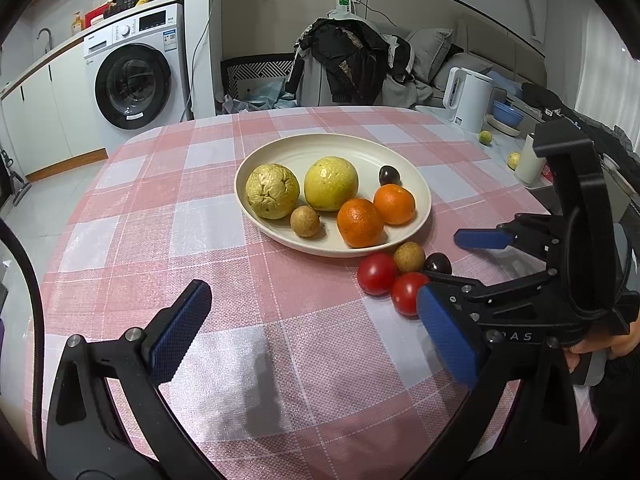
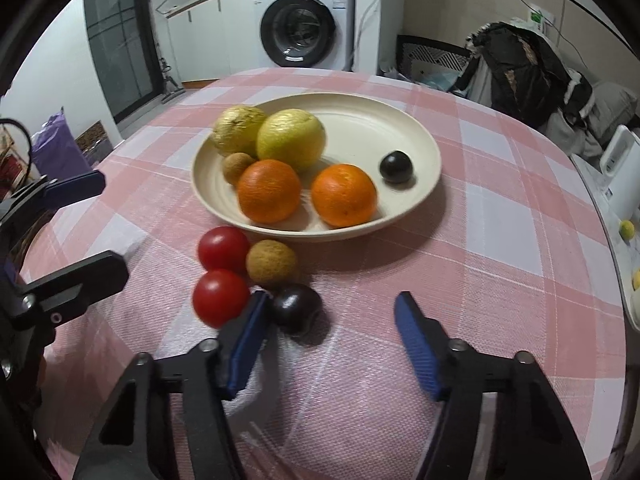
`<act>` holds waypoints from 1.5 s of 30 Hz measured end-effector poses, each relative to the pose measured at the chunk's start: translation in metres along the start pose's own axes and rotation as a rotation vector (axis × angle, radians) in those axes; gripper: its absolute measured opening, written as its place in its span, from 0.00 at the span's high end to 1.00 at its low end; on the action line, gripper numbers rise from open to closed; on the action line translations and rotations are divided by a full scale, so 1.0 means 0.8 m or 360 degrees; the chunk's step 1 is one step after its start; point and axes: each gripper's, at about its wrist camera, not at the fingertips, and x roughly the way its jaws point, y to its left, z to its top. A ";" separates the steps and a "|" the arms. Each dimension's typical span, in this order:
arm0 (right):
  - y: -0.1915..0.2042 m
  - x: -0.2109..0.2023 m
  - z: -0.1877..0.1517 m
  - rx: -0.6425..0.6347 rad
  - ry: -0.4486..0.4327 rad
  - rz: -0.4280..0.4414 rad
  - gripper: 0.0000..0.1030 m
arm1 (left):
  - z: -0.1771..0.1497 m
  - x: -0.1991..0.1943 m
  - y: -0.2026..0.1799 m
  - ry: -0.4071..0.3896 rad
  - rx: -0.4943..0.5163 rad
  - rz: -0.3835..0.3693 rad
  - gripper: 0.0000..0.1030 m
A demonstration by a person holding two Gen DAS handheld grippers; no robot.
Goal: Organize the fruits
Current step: 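Withdraw both tools and grasp the dark plum with the right tool, then grasp a red tomato with the left tool while the right tool holds the plum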
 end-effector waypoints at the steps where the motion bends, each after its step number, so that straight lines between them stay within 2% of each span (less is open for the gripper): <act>1: 0.002 -0.001 0.000 -0.0009 -0.0005 0.0018 0.46 | 0.000 0.000 0.000 0.0001 0.0001 0.0000 0.01; 8: 0.012 -0.007 -0.004 -0.0065 -0.0013 0.0083 0.69 | -0.002 0.001 -0.002 0.0014 0.0021 -0.0006 0.01; 11: 0.011 -0.009 -0.005 -0.0054 -0.0011 0.0130 0.74 | -0.003 0.004 -0.003 0.0023 0.0021 -0.0011 0.01; 22: -0.006 -0.033 -0.001 0.0006 -0.0097 0.0158 0.75 | -0.004 0.005 -0.008 0.0040 0.0026 -0.0048 0.01; 29: -0.020 -0.056 0.005 0.0055 -0.0188 0.0151 0.75 | -0.010 0.017 -0.025 0.0131 0.0028 -0.0184 0.01; 34: -0.026 -0.061 0.008 0.0073 -0.0208 0.0146 0.75 | -0.014 0.030 -0.040 0.0184 0.0026 -0.0189 0.01; 37: -0.028 -0.064 0.008 0.0073 -0.0219 0.0138 0.75 | -0.015 0.034 -0.053 0.0202 0.0046 -0.0208 0.06; 41: -0.031 -0.072 0.008 0.0079 -0.0239 0.0140 0.75 | -0.017 0.039 -0.069 0.0218 0.0064 -0.0207 0.24; 44: -0.034 -0.080 0.008 0.0088 -0.0260 0.0147 0.75 | -0.020 0.050 -0.081 0.0267 0.0078 -0.0217 0.36; 45: -0.035 -0.082 0.008 0.0090 -0.0266 0.0150 0.75 | -0.020 0.055 -0.087 0.0290 0.0097 -0.0192 0.36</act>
